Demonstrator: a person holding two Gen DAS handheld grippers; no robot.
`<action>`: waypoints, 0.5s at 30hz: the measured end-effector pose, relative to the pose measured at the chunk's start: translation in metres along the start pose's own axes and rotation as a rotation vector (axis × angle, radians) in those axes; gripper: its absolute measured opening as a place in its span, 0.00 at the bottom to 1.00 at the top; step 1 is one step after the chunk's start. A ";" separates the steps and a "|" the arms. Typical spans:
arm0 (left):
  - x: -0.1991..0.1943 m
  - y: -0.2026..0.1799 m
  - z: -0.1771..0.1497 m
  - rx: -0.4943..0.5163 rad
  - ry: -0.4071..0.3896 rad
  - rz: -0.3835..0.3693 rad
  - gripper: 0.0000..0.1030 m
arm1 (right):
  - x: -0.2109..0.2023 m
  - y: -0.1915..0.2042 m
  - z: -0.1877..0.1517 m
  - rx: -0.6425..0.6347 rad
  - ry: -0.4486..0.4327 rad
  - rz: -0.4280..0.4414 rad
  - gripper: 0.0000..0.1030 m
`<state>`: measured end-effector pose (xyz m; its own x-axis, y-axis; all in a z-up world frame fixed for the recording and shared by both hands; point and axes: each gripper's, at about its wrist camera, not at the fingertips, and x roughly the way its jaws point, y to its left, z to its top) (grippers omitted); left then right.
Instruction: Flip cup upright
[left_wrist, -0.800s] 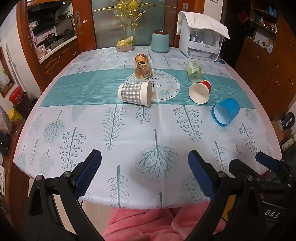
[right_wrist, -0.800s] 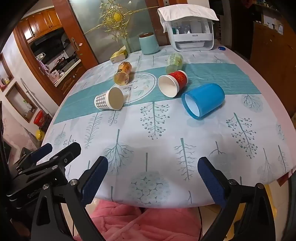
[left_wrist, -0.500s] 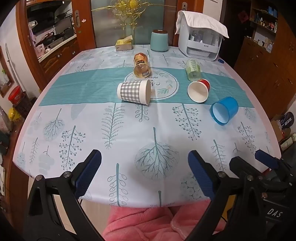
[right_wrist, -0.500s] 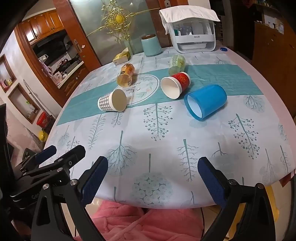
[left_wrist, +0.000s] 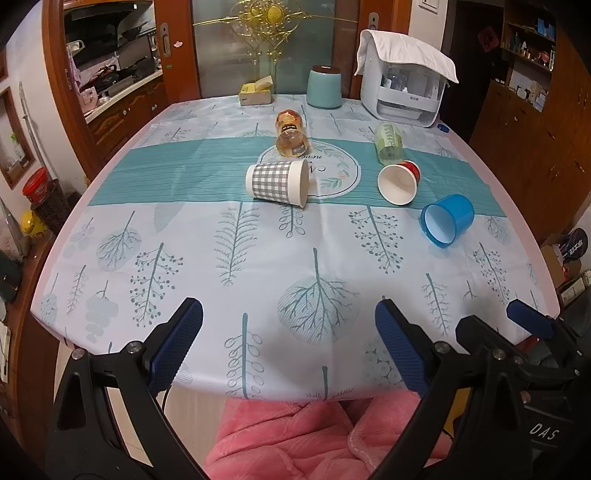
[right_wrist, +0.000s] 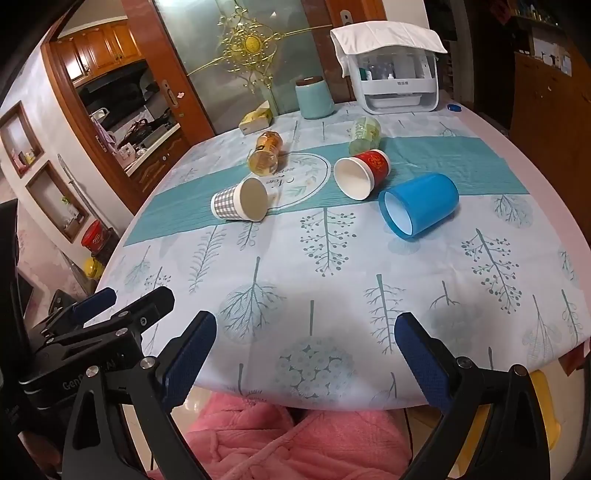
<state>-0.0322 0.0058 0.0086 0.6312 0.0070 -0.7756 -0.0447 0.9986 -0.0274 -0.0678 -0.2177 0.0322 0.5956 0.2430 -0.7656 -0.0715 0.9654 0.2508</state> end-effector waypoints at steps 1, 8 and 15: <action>-0.002 0.001 -0.001 0.000 -0.004 0.000 0.91 | -0.002 0.002 -0.002 -0.006 -0.001 0.004 0.96; -0.014 0.001 -0.006 0.019 -0.025 0.007 0.91 | -0.014 0.011 -0.003 -0.051 -0.019 0.008 0.96; -0.023 -0.002 0.000 0.031 -0.043 0.003 0.91 | -0.026 0.015 0.009 -0.086 -0.050 0.000 0.96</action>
<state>-0.0465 0.0039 0.0261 0.6638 0.0111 -0.7478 -0.0224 0.9997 -0.0051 -0.0771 -0.2102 0.0619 0.6349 0.2405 -0.7342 -0.1390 0.9704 0.1977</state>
